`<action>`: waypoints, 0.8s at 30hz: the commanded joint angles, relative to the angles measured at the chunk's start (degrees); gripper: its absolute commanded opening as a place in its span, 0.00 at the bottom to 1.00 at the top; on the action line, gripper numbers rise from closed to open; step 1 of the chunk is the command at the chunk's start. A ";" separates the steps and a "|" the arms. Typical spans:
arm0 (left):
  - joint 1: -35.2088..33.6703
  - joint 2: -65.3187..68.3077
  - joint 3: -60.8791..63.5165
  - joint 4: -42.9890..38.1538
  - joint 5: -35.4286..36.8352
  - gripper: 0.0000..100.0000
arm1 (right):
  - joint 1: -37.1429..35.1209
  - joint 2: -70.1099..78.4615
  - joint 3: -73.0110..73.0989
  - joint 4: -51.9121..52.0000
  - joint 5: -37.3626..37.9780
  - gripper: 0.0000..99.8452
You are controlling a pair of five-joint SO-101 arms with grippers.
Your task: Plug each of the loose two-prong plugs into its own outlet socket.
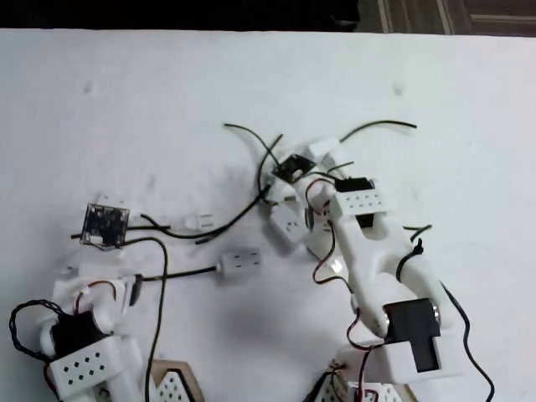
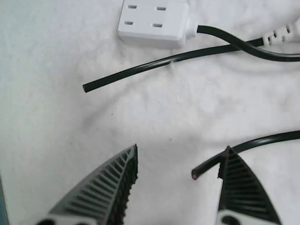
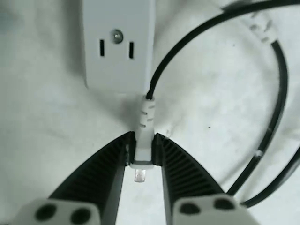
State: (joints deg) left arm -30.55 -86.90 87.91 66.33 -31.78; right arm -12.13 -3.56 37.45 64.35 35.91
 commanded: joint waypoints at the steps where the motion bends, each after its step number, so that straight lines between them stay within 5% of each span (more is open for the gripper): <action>1: -0.13 -0.48 -0.26 -1.05 0.53 0.28 | -1.10 -0.22 -1.67 0.66 -0.26 0.03; 17: -0.13 -0.48 -0.26 -1.05 0.53 0.28 | -4.53 5.76 -1.76 2.07 -0.26 0.02; 24: -0.13 -0.48 -0.26 -1.05 0.70 0.28 | -4.62 0.48 -8.97 15.52 -0.26 0.02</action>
State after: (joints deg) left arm -30.55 -86.90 87.91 66.33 -31.78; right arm -15.91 2.07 31.91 74.29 35.82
